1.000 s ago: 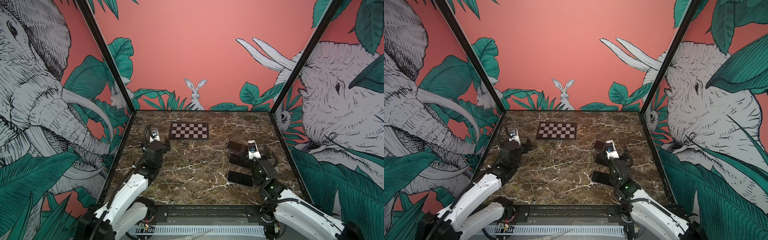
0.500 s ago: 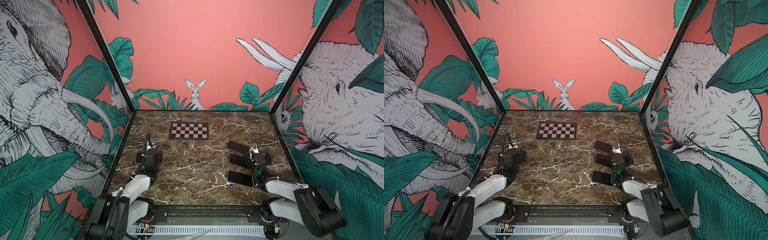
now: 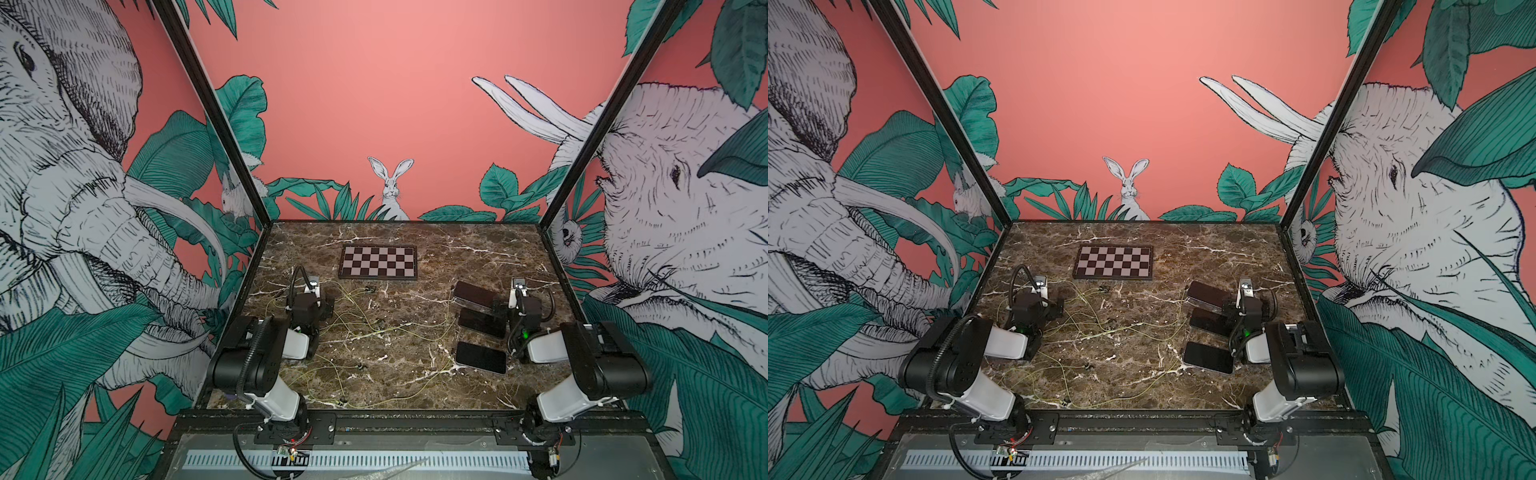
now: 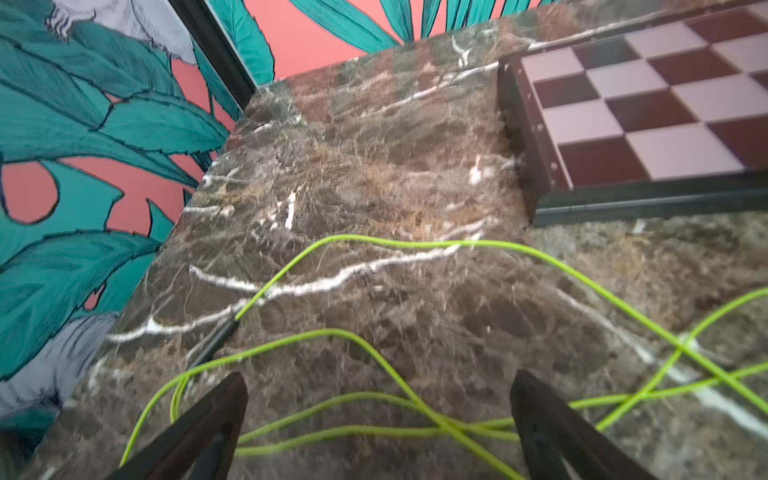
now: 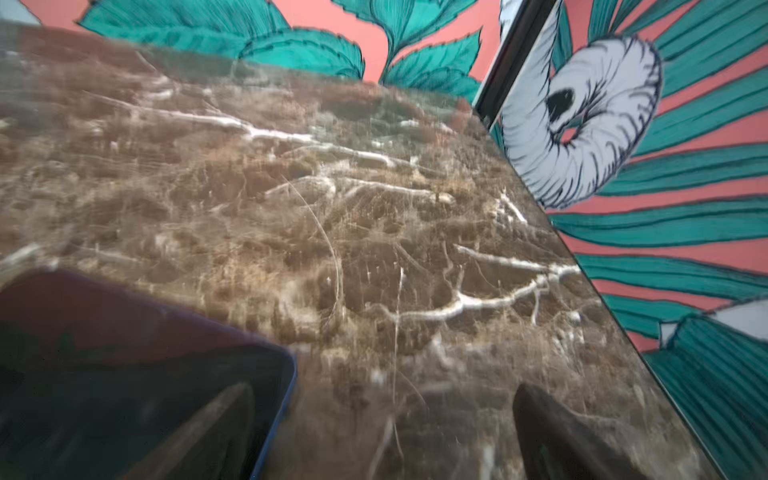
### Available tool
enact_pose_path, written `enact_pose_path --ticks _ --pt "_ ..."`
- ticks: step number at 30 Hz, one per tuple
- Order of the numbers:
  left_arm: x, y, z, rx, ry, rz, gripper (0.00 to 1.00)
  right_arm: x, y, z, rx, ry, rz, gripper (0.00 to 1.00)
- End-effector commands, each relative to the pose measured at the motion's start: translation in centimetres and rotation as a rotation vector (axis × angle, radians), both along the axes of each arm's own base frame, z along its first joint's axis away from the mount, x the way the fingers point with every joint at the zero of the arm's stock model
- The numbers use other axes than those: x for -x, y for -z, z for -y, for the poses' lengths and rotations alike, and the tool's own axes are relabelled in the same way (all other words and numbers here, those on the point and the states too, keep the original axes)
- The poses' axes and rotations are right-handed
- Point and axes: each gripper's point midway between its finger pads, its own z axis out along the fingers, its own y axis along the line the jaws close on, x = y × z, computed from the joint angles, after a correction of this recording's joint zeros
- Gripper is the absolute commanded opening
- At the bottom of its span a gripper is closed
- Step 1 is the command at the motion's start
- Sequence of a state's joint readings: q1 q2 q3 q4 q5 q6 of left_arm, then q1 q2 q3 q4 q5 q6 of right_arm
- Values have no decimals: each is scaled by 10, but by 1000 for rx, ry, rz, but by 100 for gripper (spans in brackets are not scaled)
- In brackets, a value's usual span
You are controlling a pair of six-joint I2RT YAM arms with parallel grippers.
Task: Plug wired earphones into phones
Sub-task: Reset both arms
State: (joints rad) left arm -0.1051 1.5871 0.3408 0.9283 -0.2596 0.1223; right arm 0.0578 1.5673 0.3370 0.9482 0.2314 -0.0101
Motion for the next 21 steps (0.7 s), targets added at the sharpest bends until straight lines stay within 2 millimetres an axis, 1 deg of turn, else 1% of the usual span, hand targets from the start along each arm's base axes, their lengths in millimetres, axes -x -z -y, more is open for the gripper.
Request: enact_pose_path --ticks 1,2,3,6,9,15,21 --pt "-13 -25 -7 63 -23 57 100 -9 -18 7 -25 50 52 99" --pt "-14 -27 -7 61 -22 74 100 -10 -21 7 -24 52 67 99" --pt "-15 -28 -8 53 -22 91 100 -9 -18 8 -25 56 52 99" --pt "-14 -25 -5 61 -13 58 100 -7 -20 8 -23 57 68 99" --pt "-15 -27 -6 53 -11 82 100 -9 -21 6 -25 42 63 99" --pt "-14 -26 -5 56 -12 70 100 -15 -17 -16 -27 -93 37 99" --pt "-14 -26 -5 57 -13 67 100 -15 -17 -16 -29 -94 34 99"
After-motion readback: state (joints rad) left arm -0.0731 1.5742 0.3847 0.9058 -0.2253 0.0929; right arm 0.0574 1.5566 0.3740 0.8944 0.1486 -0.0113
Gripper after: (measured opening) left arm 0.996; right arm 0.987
